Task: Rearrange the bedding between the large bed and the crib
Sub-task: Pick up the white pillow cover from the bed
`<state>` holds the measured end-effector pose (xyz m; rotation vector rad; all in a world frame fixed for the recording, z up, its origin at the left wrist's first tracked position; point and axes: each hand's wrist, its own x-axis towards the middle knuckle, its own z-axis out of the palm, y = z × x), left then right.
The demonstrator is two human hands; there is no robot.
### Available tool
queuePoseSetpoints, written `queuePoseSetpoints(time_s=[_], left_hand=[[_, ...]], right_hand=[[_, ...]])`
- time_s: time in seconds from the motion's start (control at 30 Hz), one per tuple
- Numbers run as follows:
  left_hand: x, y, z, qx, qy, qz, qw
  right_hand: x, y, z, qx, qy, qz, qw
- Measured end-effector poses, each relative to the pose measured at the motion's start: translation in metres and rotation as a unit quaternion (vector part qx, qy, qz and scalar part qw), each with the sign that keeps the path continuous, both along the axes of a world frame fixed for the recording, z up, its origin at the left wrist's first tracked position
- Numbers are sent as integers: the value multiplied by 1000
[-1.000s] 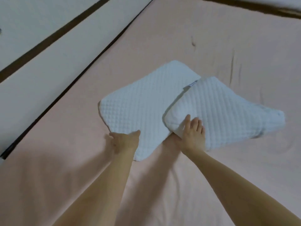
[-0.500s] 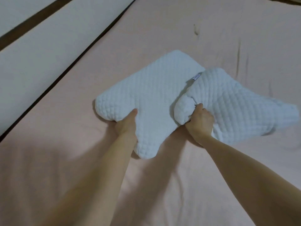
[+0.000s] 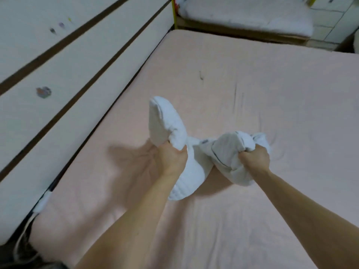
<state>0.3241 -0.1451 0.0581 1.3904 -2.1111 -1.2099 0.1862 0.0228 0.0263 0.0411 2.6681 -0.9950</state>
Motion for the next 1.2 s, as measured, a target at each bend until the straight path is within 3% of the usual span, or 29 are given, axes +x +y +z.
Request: queuePoseSetpoints(time_s=[0.27, 0.53, 0.63, 0.8, 0.9, 1.1, 1.2], left_hand=[[18, 105, 167, -4, 40, -114, 993], [48, 207, 231, 5, 57, -297, 953], [76, 271, 233, -34, 45, -421, 905], [104, 397, 234, -207, 78, -611, 760], [122, 499, 237, -244, 99, -672, 692], [154, 684, 229, -187, 119, -751, 622], [167, 779, 223, -113, 109, -771, 617]], right_hand=[[65, 110, 139, -119, 61, -16, 991], [161, 229, 197, -196, 77, -190, 959], [228, 289, 206, -209, 89, -288, 930], [314, 393, 213, -187, 118, -419, 881], [364, 485, 217, -173, 147, -510, 830], [429, 647, 209, -217, 177, -622, 731], [453, 727, 210, -231, 178, -675, 677]])
